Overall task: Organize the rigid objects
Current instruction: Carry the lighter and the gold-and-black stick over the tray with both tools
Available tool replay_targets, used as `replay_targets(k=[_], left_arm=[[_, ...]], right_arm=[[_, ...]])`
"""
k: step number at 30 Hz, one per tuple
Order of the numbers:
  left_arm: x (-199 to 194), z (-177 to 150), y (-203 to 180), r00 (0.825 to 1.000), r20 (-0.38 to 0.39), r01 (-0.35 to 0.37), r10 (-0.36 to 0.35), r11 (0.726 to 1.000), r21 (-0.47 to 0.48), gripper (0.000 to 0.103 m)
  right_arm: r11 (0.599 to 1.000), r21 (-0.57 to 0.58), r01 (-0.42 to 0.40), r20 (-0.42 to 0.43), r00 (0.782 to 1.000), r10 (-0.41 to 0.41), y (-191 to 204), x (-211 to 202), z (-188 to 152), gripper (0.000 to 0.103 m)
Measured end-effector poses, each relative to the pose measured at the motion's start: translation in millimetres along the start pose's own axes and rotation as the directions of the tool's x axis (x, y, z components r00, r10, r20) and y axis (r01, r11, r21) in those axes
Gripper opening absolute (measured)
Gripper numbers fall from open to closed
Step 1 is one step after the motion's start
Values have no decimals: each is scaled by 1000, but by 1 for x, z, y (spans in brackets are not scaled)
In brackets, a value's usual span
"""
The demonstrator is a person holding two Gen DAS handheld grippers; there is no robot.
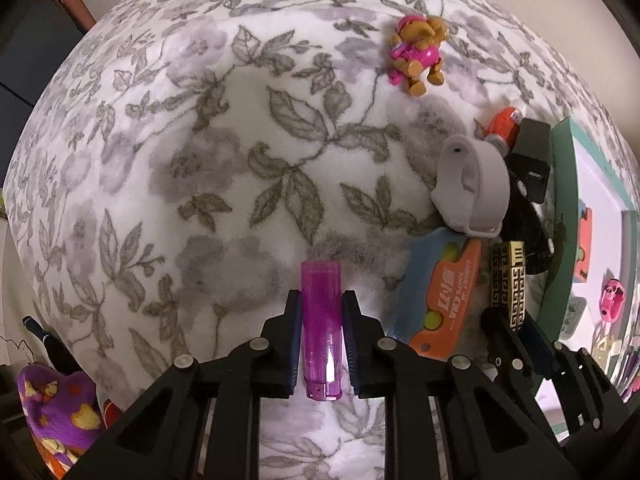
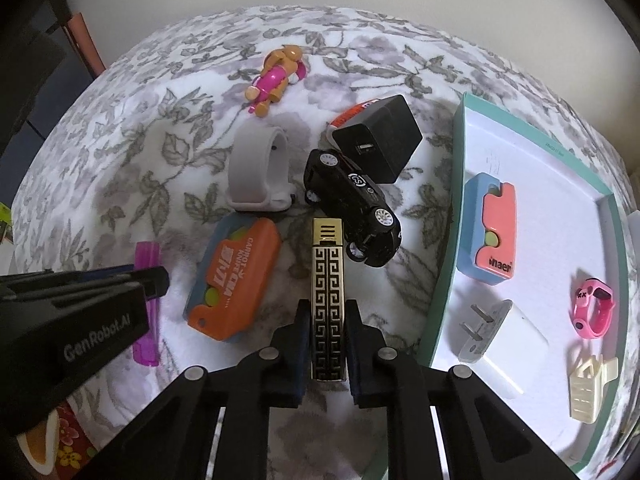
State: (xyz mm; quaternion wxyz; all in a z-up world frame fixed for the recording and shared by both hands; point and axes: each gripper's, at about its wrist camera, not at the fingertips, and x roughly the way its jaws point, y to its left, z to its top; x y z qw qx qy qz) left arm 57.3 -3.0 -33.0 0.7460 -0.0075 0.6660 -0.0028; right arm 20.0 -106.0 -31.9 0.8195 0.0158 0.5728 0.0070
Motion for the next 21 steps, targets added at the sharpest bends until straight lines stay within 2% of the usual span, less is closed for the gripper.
replay_targets(k=[9,17,21], left_arm=[[-45,13,10,993,113,45,-45,999,-3,20],[-87,9,2,960,257,112,-115,993,28,20],[-93,7,-10,949,280,132,-145,989,65,20]], right_arm=[[998,47,-46,47,998,44,-12,-24,4,16],[994,93,-55,131,991,43,-36,-64,6,16],[989,139,-44,157,987,22,-57,-80,6,16]])
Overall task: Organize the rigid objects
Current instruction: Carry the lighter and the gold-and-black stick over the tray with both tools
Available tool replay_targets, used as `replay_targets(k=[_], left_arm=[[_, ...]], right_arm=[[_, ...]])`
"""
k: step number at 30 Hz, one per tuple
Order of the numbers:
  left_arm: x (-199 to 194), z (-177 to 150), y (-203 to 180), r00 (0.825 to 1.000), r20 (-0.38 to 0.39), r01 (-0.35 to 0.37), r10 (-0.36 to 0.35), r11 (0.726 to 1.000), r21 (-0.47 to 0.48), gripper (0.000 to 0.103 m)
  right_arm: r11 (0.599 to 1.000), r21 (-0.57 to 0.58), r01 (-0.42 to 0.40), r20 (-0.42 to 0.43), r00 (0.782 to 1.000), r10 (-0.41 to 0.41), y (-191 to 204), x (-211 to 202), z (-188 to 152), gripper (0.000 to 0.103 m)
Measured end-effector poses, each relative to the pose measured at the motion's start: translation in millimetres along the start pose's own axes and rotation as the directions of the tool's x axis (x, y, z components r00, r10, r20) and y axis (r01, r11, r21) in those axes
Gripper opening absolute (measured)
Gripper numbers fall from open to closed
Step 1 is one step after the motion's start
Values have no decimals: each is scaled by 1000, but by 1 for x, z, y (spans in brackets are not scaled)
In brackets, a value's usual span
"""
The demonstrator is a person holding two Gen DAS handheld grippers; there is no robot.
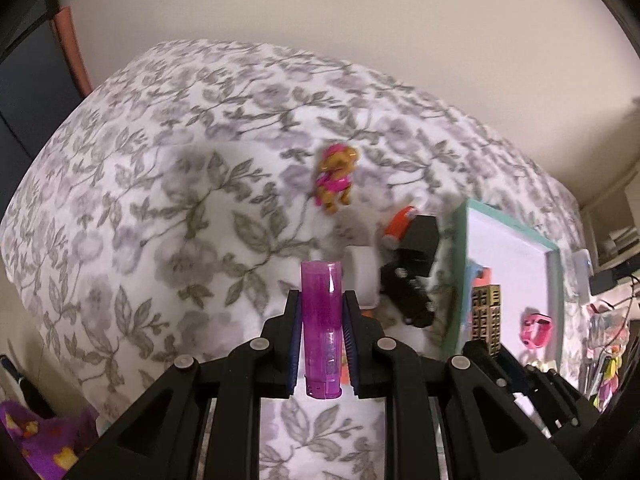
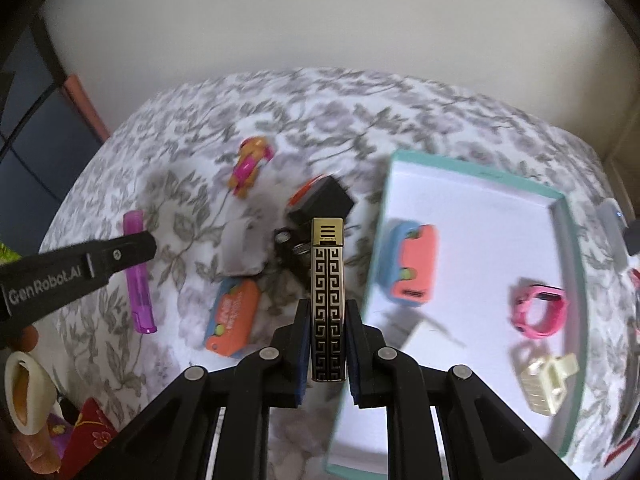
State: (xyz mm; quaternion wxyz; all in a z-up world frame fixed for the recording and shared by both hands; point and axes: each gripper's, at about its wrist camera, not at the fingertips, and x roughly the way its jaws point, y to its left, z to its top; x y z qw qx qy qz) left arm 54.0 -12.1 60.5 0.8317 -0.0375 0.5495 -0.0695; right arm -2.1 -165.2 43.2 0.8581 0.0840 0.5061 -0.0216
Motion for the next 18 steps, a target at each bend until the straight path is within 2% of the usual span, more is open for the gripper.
replay_targets(k=[10,18], left_arm=[[7,-9,-41,998,-3,67,-67,993,94,20],[13,-34,-102,992,-57,122,-111,960,252,20]], right_arm=[[991,127,37,13,999,-39,-64,-17,-1,16],[974,219,55,-11,998,-54,-107,-24,-14,16]])
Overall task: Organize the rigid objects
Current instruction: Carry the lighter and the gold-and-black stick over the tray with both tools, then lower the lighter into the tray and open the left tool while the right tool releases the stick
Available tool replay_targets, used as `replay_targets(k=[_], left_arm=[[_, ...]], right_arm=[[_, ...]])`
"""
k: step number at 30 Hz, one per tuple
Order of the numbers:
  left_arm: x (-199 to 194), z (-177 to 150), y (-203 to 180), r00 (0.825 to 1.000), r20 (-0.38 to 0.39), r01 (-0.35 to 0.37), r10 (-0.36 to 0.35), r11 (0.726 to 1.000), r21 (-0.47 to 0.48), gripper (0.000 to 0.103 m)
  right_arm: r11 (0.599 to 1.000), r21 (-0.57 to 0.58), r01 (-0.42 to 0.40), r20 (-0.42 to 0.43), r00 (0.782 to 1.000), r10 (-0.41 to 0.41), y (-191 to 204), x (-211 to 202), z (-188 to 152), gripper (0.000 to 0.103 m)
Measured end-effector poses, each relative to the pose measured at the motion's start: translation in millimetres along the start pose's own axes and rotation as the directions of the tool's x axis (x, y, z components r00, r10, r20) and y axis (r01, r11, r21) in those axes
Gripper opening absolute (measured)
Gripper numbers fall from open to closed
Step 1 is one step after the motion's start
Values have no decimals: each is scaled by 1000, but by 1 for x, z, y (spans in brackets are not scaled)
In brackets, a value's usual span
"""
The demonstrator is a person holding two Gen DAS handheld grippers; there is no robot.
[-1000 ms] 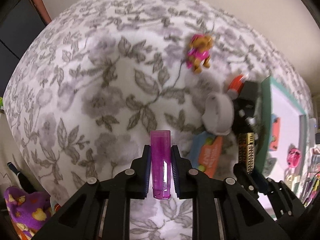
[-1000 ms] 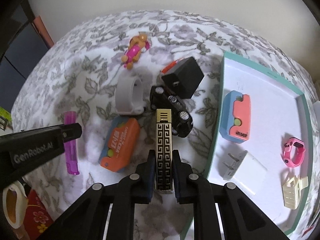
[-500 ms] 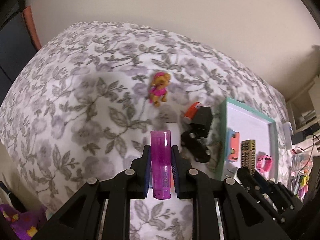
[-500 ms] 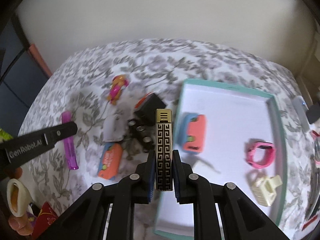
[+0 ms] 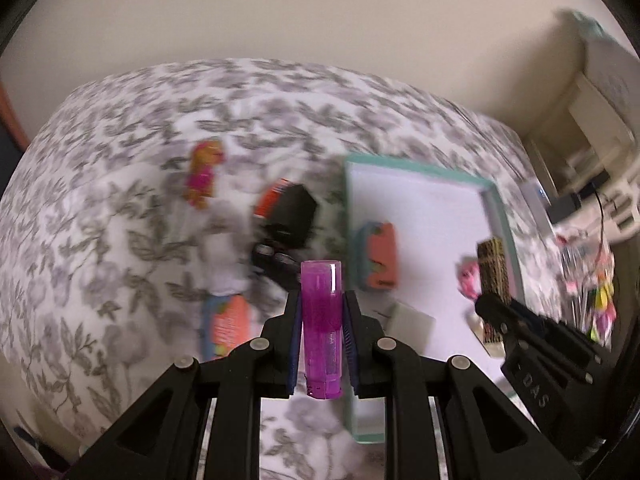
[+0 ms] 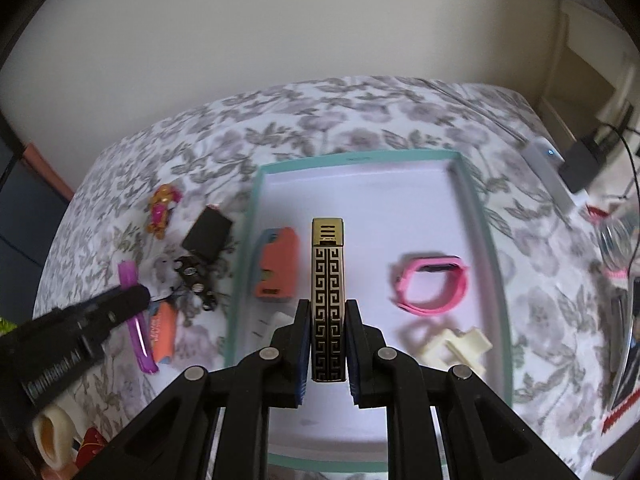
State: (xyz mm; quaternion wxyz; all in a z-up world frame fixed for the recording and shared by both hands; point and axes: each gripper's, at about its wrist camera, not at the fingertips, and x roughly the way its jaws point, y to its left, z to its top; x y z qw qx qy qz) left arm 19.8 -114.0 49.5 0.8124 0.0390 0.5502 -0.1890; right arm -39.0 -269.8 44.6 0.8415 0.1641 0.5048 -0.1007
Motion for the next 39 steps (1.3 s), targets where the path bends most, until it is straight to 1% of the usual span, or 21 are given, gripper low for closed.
replay_targets(k=[3,8,12,15,22,26,29,34,39], left_arm=[[7,-6,-15,999,-36,29,-28,999,31,20],[22,-16,-31,993,-109,60,-53,996,59,20],[34,-26,-39,986,-160,58,-44,995,84,20],[43,-33,-46,978,-204,65,-44,993,94,20],[62,-45,-56,962,-273,35,1,991,129,20],[72,-52,-61,954,-299,26,16,990,138,20],[79,-57,-64,949,-313,9,36,990,143,20],[83,-62,-66,945,-327,14,31,991,136,20],[86,-59,-65,943,-331,16,29,991,133,20]], right_arm=[[1000,30,9,-24,1000,-9,-11,1,-3,17],[999,49,24,-95,995,-20,-21,12,-11,17],[998,54,40,-151,988,-31,-23,25,-18,17],[998,49,48,-183,982,-38,-24,33,-22,17],[996,58,64,-248,968,-48,-31,52,-32,17],[995,70,70,-271,961,-49,-35,60,-35,17],[995,72,69,-272,961,-47,-36,60,-36,17],[995,71,66,-273,961,-45,-38,60,-38,17],[995,76,71,-277,960,-48,-35,62,-36,19]])
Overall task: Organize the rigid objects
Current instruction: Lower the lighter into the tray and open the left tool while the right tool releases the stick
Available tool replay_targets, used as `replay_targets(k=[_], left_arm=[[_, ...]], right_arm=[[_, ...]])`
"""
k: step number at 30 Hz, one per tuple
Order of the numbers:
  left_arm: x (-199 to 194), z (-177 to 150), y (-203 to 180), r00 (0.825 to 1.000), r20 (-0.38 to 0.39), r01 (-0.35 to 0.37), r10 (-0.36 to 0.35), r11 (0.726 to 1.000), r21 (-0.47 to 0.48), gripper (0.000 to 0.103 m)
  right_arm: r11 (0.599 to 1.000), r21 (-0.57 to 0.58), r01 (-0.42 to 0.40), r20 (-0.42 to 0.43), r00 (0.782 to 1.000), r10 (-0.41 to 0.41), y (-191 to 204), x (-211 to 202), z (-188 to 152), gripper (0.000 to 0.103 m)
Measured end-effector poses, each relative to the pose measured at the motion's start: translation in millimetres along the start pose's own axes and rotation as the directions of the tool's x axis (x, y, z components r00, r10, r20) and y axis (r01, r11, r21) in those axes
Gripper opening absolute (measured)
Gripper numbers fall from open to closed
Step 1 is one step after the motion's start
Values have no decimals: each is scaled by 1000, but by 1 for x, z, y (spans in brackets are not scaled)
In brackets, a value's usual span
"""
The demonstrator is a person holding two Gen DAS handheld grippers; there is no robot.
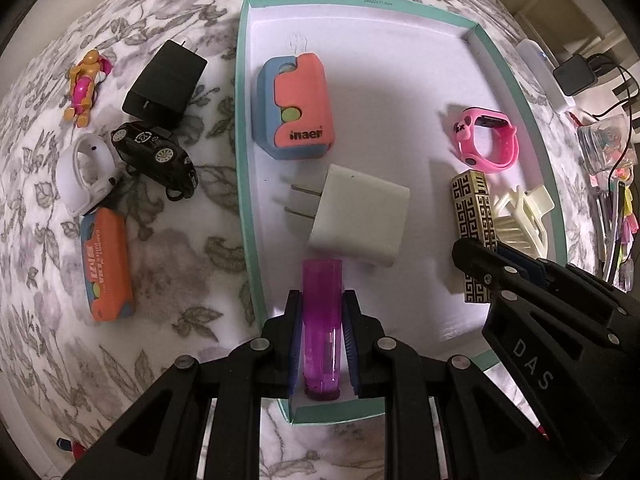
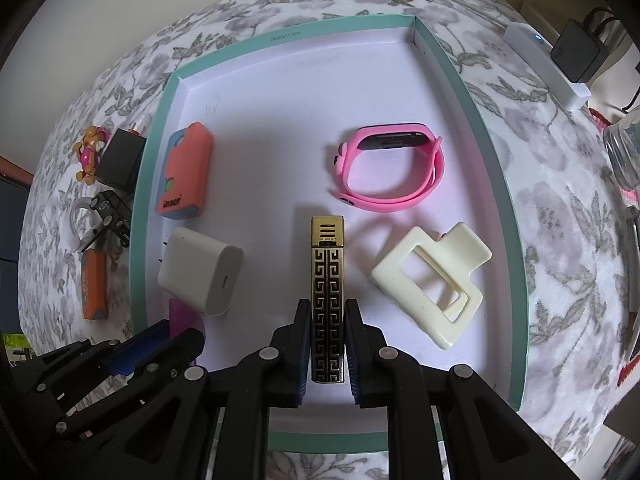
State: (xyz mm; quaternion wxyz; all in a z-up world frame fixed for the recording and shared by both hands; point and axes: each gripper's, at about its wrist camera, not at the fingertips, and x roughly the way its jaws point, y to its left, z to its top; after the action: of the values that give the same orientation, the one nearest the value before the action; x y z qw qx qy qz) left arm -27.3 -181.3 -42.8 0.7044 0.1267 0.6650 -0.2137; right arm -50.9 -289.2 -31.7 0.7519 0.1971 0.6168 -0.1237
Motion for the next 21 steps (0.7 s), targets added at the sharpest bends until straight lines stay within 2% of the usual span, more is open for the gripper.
replay_targets(k=[7,9,11,18,21], left_arm=[[-10,3,4,999,14,34,-34,999,-9,23],[-16,4,4,998,25,52,-51,999,-12,31],[-24,6,6,996,37,76,-75,997,-20,46],[-58,14,21,988,120,100,-94,994,-45,48],[-70,16,33,985,167,62,-49,995,-73,48]], right_arm=[[1000,7,3,27,1000,-3,0,-14,4,20],[1000,7,-2,55,998,1,1,-24,5,20],[1000,7,-8,85,996,7,2,-34,6,20],[999,36,-29,193,981,21,-3,-72,9,20],[999,39,-22,220,975,13,-2,-82,8,20]])
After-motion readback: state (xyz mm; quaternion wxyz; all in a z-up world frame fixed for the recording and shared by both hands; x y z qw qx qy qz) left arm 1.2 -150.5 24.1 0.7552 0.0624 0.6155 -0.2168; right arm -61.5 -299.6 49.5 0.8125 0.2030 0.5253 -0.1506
